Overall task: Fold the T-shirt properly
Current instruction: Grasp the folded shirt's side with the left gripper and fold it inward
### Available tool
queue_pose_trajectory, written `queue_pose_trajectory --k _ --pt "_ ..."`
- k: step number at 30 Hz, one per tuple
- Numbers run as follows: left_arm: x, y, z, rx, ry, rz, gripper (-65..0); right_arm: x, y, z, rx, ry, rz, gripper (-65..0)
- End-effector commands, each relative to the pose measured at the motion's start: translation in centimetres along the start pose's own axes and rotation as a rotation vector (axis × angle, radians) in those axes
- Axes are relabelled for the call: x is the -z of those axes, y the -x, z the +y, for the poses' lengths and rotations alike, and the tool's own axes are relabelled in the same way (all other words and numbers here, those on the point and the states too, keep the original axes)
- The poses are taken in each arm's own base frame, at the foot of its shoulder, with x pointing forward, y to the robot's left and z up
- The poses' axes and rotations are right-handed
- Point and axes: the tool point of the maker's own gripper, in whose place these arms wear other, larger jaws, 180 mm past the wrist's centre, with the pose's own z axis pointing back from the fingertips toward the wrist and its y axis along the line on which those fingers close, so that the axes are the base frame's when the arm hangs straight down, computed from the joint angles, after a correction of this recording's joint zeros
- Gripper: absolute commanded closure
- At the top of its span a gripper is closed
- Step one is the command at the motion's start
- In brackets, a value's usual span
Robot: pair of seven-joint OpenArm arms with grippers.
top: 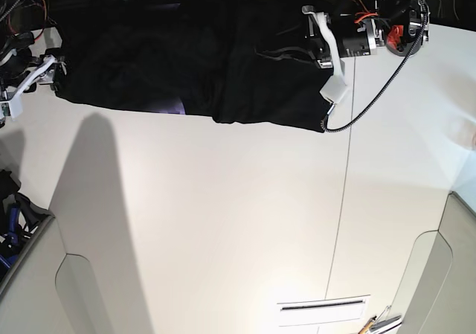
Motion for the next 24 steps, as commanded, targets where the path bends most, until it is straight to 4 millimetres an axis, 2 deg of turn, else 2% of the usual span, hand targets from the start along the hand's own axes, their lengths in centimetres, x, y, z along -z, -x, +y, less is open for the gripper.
queue_pose_trajectory --k 1,3,5,10,16,24 --pt "-0.3 -1.0 -0.5 0.026 0.016 -0.034 0.0 -0.2 -0.8 -0.4 0.019 -0.029 -0.03 -41.8" --pt "-0.3 -1.0 -0.5 0.026 0.016 -0.034 0.0 0.4 0.0 0.1 0.108 -0.135 -0.018 -41.8" --pt "-0.3 -1.0 -0.5 0.026 0.017 -0.035 0.0 0.5 0.5 1.6 0.154 -0.26 -0.008 -41.8" --pt "-0.3 -1.0 -0.5 0.026 0.017 -0.035 0.0 -0.4 1.2 4.9 0.213 -0.468 0.024 -41.8" --pt "-0.3 -1.0 -0.5 0.026 0.016 -0.035 0.0 -0.4 1.2 5.0 0.214 -0.474 0.024 -41.8" --pt "-0.4 -1.3 -0.4 0.032 0.01 -0.04 0.0 0.4 1.9 3.5 0.191 -0.375 0.046 -41.5"
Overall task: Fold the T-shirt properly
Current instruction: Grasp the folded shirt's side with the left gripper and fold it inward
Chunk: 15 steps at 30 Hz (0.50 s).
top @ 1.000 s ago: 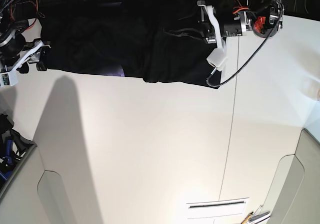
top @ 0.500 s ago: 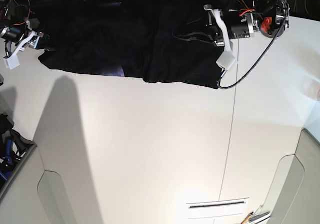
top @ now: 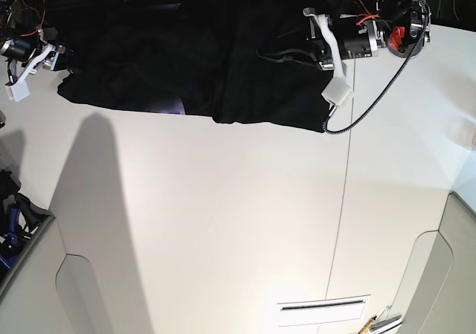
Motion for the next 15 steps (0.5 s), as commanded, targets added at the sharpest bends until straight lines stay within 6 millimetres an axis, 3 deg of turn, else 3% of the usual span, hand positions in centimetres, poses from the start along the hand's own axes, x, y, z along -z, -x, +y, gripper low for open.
queue_pose_trajectory --k 1,4,5,10,15 --pt "-0.3 -1.0 -0.5 0.026 0.015 -0.035 0.0 -0.6 -1.0 -0.1 -0.024 0.005 -0.029 -41.5" --pt "-0.9 -1.3 0.0 0.024 -0.008 -0.053 0.0 -0.4 -0.8 0.1 -0.017 -0.002 -0.03 -41.3" --pt "-1.2 -1.5 0.2 0.024 -0.018 -0.061 0.0 -0.2 -0.7 0.2 -0.013 -0.006 -0.031 -38.2" --pt "-3.1 -2.4 1.6 0.019 -0.085 -0.111 0.0 0.8 -0.2 1.2 0.017 -0.038 -0.045 -1.5" --pt "-6.3 -3.3 3.5 0.034 -0.186 -0.14 0.0 1.4 -0.7 2.2 0.026 -0.07 -0.065 0.0"
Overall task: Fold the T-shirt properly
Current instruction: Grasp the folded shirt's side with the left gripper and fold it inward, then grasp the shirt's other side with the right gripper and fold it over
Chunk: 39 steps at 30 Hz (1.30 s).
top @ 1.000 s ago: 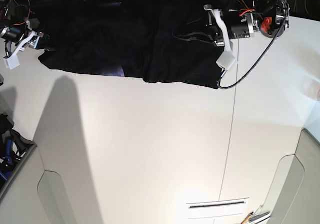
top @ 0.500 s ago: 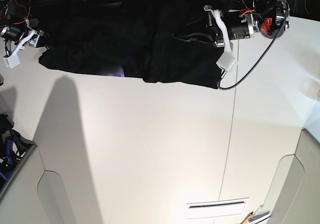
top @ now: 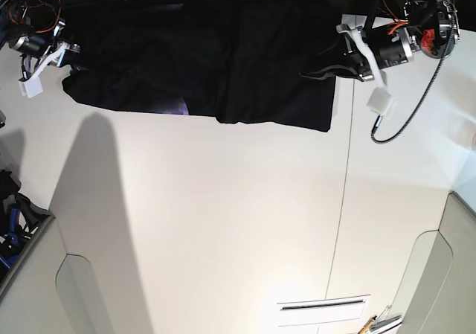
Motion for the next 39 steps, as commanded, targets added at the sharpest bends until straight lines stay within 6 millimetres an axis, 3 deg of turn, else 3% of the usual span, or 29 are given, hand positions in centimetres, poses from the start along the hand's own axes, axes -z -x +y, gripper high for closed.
queue_pose_trajectory --k 1,5,7,13,17,25,30,39 --pt "-0.9 -1.3 -0.1 0.03 -0.004 -0.045 0.0 -0.6 -1.5 0.5 -0.026 -0.024 -0.036 0.0" --pt "-3.5 -2.6 2.5 0.033 -0.133 -0.113 0.0 -0.8 -2.6 2.9 -0.051 -0.12 -0.049 0.0" --pt "-4.6 -2.3 4.6 0.035 -0.242 -0.104 0.0 -1.0 -3.1 4.1 -0.085 -0.14 -0.063 0.0" --pt "-5.8 0.3 9.4 -0.033 -0.416 -0.052 0.0 -1.4 -3.9 9.2 -0.168 -0.237 -0.134 0.0" --pt "-5.8 2.7 11.3 -0.119 -0.444 -0.011 0.0 -0.6 -3.3 13.5 -0.201 -0.336 -0.158 0.0" --pt "-5.8 3.8 11.9 -0.162 -0.441 -0.004 0.0 3.3 0.4 24.7 -0.285 -0.644 -0.048 0.0" --pt "-5.7 3.8 11.9 -0.162 -0.439 -0.006 0.0 5.8 2.1 30.4 -0.367 -0.716 -0.02 0.0" --pt "-5.7 3.8 11.9 -0.162 -0.439 -0.006 0.0 9.8 2.3 35.3 -0.61 -0.671 -0.053 0.0"
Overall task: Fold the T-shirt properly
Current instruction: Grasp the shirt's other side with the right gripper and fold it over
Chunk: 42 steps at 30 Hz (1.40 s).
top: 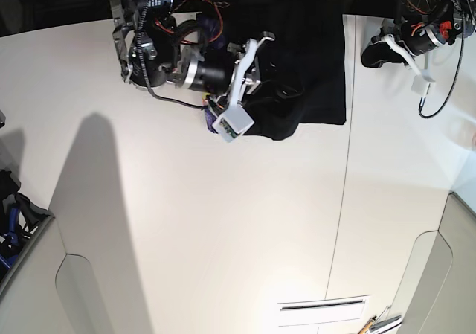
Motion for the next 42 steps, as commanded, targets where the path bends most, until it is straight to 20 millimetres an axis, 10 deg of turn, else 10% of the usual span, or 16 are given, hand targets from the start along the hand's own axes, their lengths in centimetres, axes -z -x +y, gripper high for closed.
queue_pose_trajectory --k 1,12,17,28,31,33,42 --pt "-0.5 -0.9 0.0 0.022 0.004 -0.025 0.0 0.6 -1.3 0.8 -0.021 -0.032 -0.035 0.0" --pt "-0.5 -1.0 0.0 0.022 0.004 -0.03 0.0 4.6 1.0 2.1 0.051 -0.128 0.073 0.0" --pt "-0.5 -1.0 -0.1 0.022 0.004 -0.034 0.0 4.7 0.0 3.8 0.091 -0.207 0.028 -36.1" --pt "-0.5 -1.6 -0.1 0.023 0.005 -0.062 0.0 5.3 -0.9 7.3 0.077 -0.338 0.029 -35.5" --pt "-0.5 -1.7 -0.1 0.023 0.007 -0.068 0.0 5.4 -1.8 5.8 -0.028 -0.281 0.082 -21.9" --pt "-0.5 -1.7 -0.2 0.022 0.011 -0.07 0.0 5.3 -2.3 4.5 -0.114 -0.235 0.151 -1.6" --pt "-0.5 -1.8 -0.3 0.019 0.016 -0.074 0.0 4.0 -1.0 -0.2 -0.402 -0.072 0.434 0.0"
